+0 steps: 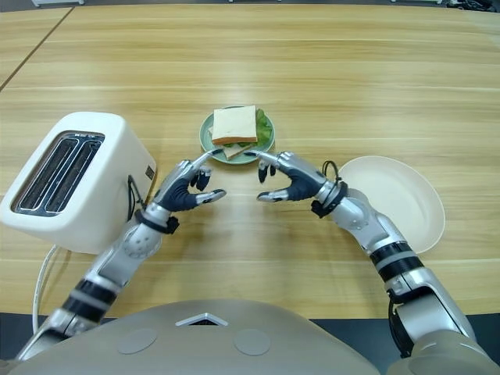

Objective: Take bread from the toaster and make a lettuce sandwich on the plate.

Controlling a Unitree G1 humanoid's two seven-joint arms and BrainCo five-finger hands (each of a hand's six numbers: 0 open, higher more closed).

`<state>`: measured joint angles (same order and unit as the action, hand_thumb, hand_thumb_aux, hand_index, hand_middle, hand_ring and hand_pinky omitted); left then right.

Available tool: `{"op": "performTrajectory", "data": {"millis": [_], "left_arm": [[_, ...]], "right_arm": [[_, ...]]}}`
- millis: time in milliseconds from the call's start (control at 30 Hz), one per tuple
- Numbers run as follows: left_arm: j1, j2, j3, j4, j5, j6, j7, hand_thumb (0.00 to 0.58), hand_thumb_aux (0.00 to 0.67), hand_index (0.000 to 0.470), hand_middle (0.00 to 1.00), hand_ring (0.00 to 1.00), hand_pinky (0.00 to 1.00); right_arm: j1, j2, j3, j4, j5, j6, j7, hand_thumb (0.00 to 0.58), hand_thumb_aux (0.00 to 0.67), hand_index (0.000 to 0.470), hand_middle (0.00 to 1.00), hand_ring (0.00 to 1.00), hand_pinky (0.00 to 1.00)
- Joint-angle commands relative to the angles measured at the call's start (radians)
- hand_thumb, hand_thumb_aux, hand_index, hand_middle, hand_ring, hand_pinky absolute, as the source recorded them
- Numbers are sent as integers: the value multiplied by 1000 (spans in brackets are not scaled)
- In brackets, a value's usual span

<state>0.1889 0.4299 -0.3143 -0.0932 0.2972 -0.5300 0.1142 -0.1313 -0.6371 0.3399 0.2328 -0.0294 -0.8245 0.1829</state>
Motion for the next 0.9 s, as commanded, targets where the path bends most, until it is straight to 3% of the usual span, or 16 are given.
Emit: {"op": "performTrajectory", "data": {"millis": [33, 333, 900], "left_arm": [[25, 7, 54, 22, -283, -69, -141, 0, 0, 0, 0, 0, 0], [16, -70, 100, 92, -485, -95, -333, 0, 0, 0, 0, 0, 0], [9, -155, 166, 135, -491, -80, -465, 0, 0, 0, 0, 0, 0]], "right_arm": [[12, 80, -56, 45, 237, 61, 120, 0, 0, 0, 0, 0, 0], [6, 188, -135, 101, 286, 75, 269, 0, 0, 0, 0, 0, 0], [23, 275, -213, 72, 304, 129, 393, 0, 0, 0, 0, 0, 0]]}}
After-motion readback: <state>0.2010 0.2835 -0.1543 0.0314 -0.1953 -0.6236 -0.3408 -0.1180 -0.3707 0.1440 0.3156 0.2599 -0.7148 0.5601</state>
